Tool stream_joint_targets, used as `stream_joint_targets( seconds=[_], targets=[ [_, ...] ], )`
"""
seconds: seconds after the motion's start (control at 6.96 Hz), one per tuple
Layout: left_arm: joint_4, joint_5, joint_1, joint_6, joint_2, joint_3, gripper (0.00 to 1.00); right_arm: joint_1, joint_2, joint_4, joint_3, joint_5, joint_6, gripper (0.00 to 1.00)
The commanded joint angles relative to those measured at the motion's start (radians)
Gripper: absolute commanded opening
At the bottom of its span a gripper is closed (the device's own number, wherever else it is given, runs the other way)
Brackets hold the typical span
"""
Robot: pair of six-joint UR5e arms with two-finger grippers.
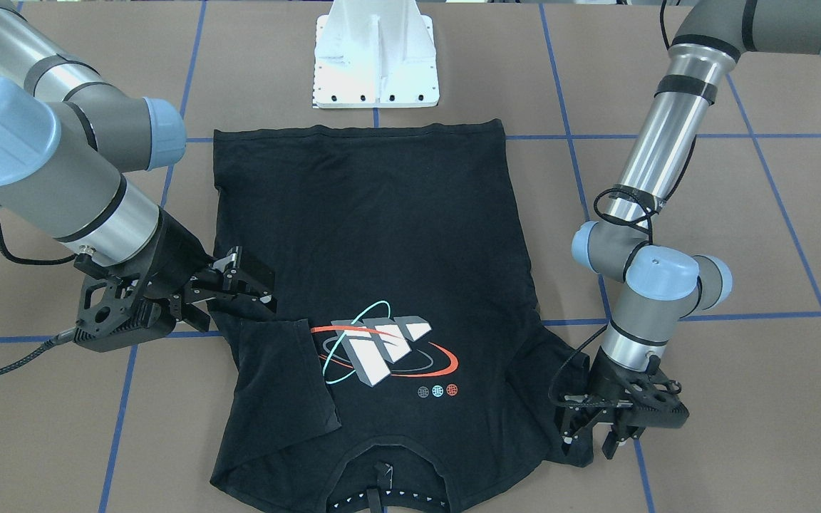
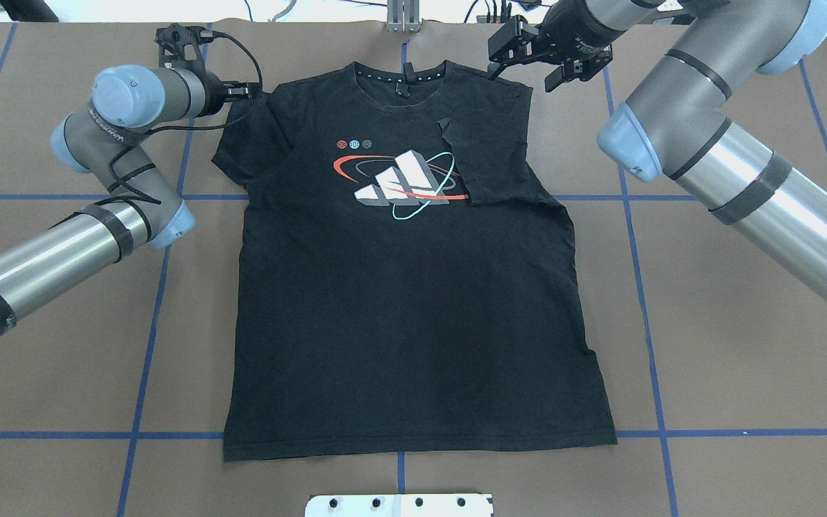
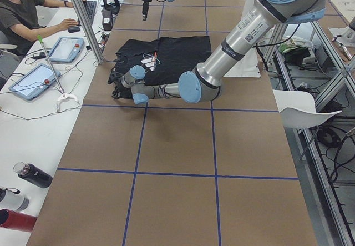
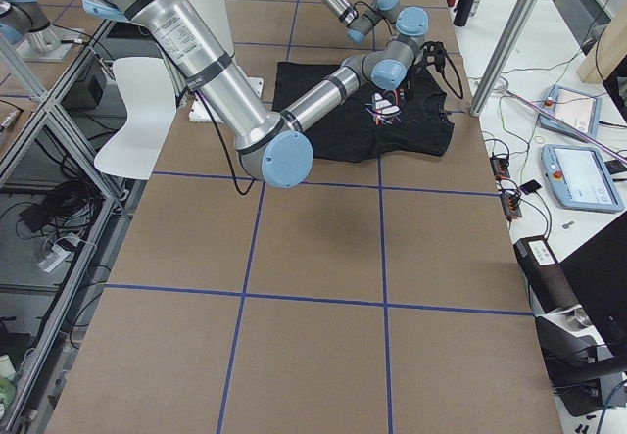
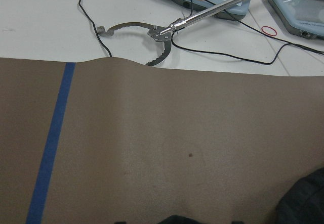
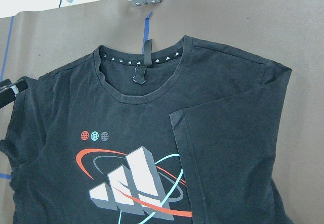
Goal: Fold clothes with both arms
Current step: 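Move the left gripper to the sleeve nearest it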
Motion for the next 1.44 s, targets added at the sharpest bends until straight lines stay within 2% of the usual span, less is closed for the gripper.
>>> stream_joint_targets(
  seconds=[0.0,0.43,0.57,0.72,0.86,1.01,1.29],
  targets=[
    [0.000,0.001,0.001,0.000,-0.001,0.004,0.61,0.000,0.000,0.000,-0.001,0.000,0.000,1.00],
    [0.002,0.000,0.004,0.005,-0.007,0.004,0.56,0.000,-0.003,0.000,-0.002,-0.002,-0.003,1.00],
    [0.002,0.001,0.005,0.008,-0.007,0.004,0.50,0.000,-0.003,0.000,-0.004,-0.002,-0.006,1.00],
    [0.002,0.001,0.005,0.011,-0.007,0.004,0.49,0.000,-0.003,0.000,-0.005,-0.002,-0.006,1.00],
    [0.002,0.000,0.005,0.022,-0.007,0.004,0.41,0.000,-0.003,0.000,-0.007,-0.002,-0.006,1.00],
    [0.002,0.000,0.005,0.026,-0.007,0.004,0.27,0.000,-0.003,0.002,-0.008,-0.002,-0.008,1.00],
    [0.002,-0.002,0.004,0.030,-0.007,0.003,0.12,0.000,-0.003,0.002,-0.008,-0.002,-0.008,1.00]
  ],
)
